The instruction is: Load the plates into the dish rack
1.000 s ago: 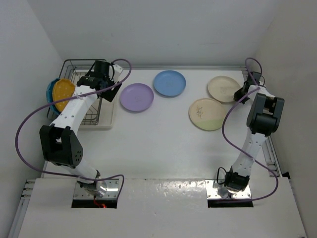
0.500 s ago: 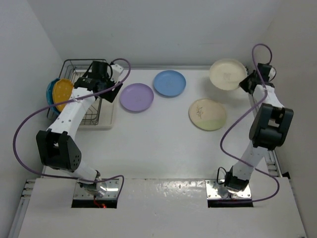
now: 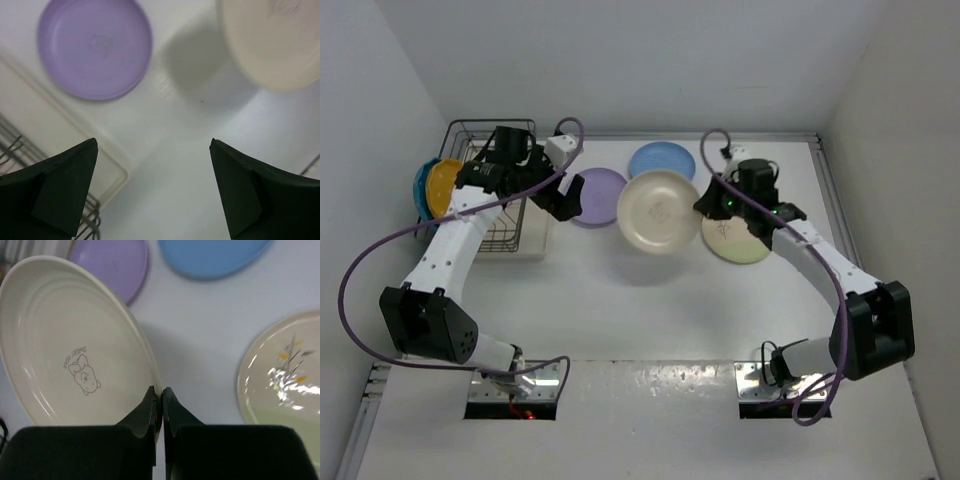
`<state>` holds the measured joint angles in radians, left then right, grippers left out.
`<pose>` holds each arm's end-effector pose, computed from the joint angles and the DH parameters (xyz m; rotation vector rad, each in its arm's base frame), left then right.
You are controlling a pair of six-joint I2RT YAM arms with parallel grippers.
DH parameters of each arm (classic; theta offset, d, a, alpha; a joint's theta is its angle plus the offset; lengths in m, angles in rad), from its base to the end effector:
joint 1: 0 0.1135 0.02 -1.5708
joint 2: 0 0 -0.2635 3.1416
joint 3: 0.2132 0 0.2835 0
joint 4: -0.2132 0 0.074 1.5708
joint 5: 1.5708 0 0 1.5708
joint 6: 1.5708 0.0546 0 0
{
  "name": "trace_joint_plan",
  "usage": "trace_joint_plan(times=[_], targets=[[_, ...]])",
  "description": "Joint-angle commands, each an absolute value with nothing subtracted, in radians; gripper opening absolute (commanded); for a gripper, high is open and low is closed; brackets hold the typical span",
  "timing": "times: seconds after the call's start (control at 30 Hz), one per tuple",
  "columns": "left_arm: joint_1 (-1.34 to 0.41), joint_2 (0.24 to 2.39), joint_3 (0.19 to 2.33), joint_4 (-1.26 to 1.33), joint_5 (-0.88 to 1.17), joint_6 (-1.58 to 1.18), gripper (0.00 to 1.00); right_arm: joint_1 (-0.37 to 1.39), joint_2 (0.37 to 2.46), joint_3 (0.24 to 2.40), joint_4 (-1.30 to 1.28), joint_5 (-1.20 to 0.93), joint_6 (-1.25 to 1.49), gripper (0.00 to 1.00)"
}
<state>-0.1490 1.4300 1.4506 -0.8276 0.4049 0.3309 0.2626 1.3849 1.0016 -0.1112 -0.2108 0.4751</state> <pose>0.3377 -0.0724 0.3504 0.7373 2.2087 -0.3897 0.3474 0.1052 0.2640 0.0916 2.1204 0.6649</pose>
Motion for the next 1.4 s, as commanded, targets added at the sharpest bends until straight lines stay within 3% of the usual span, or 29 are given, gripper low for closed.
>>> trace_joint_plan(times=[0.0, 0.3, 0.5, 0.67, 0.7, 0.77, 0.8, 0.87, 0.9, 0.93, 0.97, 1.0, 1.13, 1.23, 1.37], targets=[[-0.143, 1.402, 1.474, -0.857, 0.693, 0.359, 1.0, 0.366, 1.342, 0.954, -0.132, -0.166, 0.42, 0.0], [-0.201, 1.514, 1.384, -0.848, 0.696, 0.339, 0.94, 0.59, 1.339, 0.905, -0.054, -0.117, 0.423, 0.0], [-0.239, 1.555, 1.384, -0.848, 0.635, 0.339, 0.75, 0.626, 1.327, 0.897, -0.006, -0.09, 0.426, 0.0], [-0.259, 1.555, 1.361, -0.867, 0.661, 0.359, 0.4, 0.632, 1.313, 0.893, -0.008, -0.081, 0.425, 0.0], [-0.259, 1.546, 1.361, -0.867, 0.646, 0.359, 0.22, 0.634, 1.312, 0.893, 0.023, -0.081, 0.425, 0.0], [-0.259, 1.546, 1.361, -0.867, 0.627, 0.359, 0.06, 0.632, 1.309, 0.887, 0.029, -0.084, 0.426, 0.0], [-0.259, 1.546, 1.361, -0.867, 0.6, 0.359, 0.0, 0.63, 1.308, 0.888, 0.035, -0.09, 0.425, 0.0], [-0.259, 1.525, 1.374, -0.867, 0.566, 0.348, 0.0, 0.634, 1.312, 0.89, 0.035, -0.094, 0.428, 0.0], [-0.259, 1.525, 1.397, -0.867, 0.519, 0.332, 0.0, 0.627, 1.315, 0.891, 0.034, -0.097, 0.428, 0.04], [-0.259, 1.516, 1.414, -0.867, 0.485, 0.321, 0.0, 0.63, 1.318, 0.893, 0.032, -0.101, 0.429, 0.19], [-0.259, 1.516, 1.436, -0.867, 0.445, 0.307, 0.0, 0.627, 1.322, 0.896, 0.028, -0.1, 0.433, 0.43], [-0.259, 1.516, 1.46, -0.867, 0.398, 0.275, 0.0, 0.626, 1.324, 0.9, 0.025, -0.101, 0.431, 0.97], [-0.25, 1.526, 1.711, -0.885, -0.081, 0.207, 0.0, 0.615, 1.327, 0.922, -0.03, -0.045, 0.446, 1.0], [-0.212, 1.536, 1.888, -0.897, -0.279, 0.198, 0.0, 0.606, 1.316, 0.919, -0.041, -0.034, 0.44, 1.0], [-0.201, 1.536, 1.947, -0.824, -0.715, 0.262, 0.0, 0.597, 1.305, 0.905, -0.055, -0.025, 0.439, 1.0]])
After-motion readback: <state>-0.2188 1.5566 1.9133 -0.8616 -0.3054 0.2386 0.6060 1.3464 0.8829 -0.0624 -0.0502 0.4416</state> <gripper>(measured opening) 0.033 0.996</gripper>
